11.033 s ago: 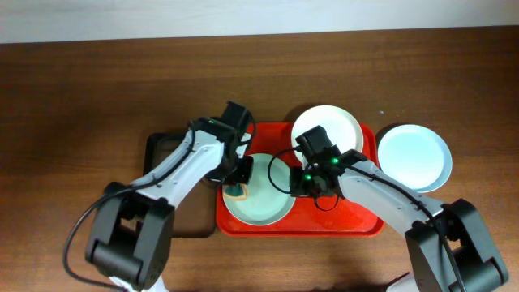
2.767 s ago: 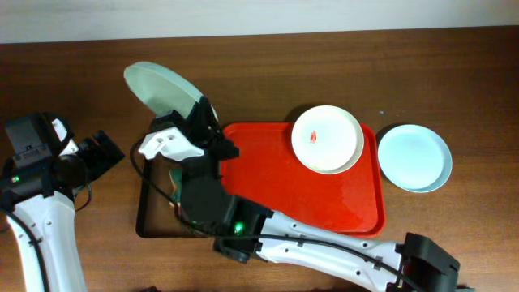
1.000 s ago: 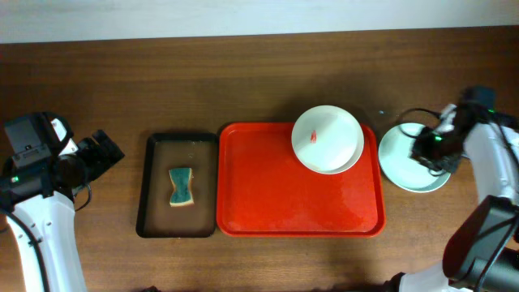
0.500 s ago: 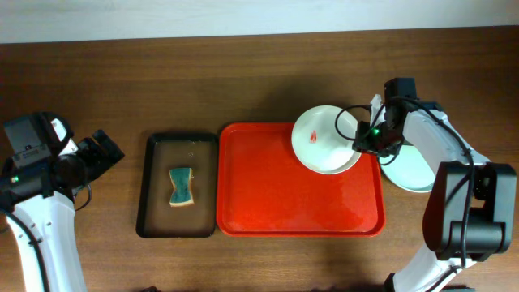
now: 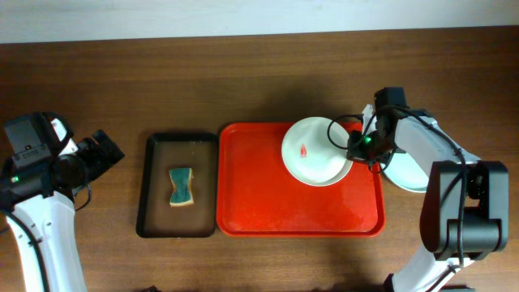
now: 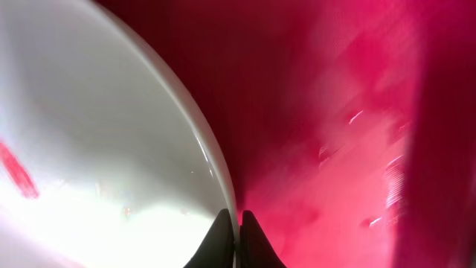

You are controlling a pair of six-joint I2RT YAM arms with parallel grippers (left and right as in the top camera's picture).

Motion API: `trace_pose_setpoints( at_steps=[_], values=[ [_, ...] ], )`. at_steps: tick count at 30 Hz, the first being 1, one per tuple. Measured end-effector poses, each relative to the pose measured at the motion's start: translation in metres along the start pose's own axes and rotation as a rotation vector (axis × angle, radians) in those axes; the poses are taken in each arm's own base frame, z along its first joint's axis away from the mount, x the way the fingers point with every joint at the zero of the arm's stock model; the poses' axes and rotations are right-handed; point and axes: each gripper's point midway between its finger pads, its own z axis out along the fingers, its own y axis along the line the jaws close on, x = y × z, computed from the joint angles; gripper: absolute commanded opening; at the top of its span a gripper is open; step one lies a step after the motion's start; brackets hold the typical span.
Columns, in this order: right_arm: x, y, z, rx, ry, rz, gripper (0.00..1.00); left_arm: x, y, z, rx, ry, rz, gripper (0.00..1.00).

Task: Clean dirty plates on tray and stack at the side
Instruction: 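Move right gripper to the white plate and drag it to tray center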

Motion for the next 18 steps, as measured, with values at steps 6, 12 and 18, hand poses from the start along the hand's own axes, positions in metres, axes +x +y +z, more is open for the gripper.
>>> trace_pose_setpoints(
  at_steps=[6, 12, 18],
  values=[
    [0.06, 0.058, 0.011, -0.029, 0.209, 0.045, 0.11, 0.0, 0.0, 0.0, 0.0, 0.0, 0.0, 0.99],
    [0.053, 0.085, 0.022, -0.013, 0.133, -0.034, 0.13, 0.0, 0.0, 0.0, 0.0, 0.0, 0.0, 0.99],
    [0.049, 0.084, 0.023, -0.01, 0.117, -0.041, 0.1, 0.0, 0.0, 0.0, 0.0, 0.0, 0.0, 0.99]
  ],
)
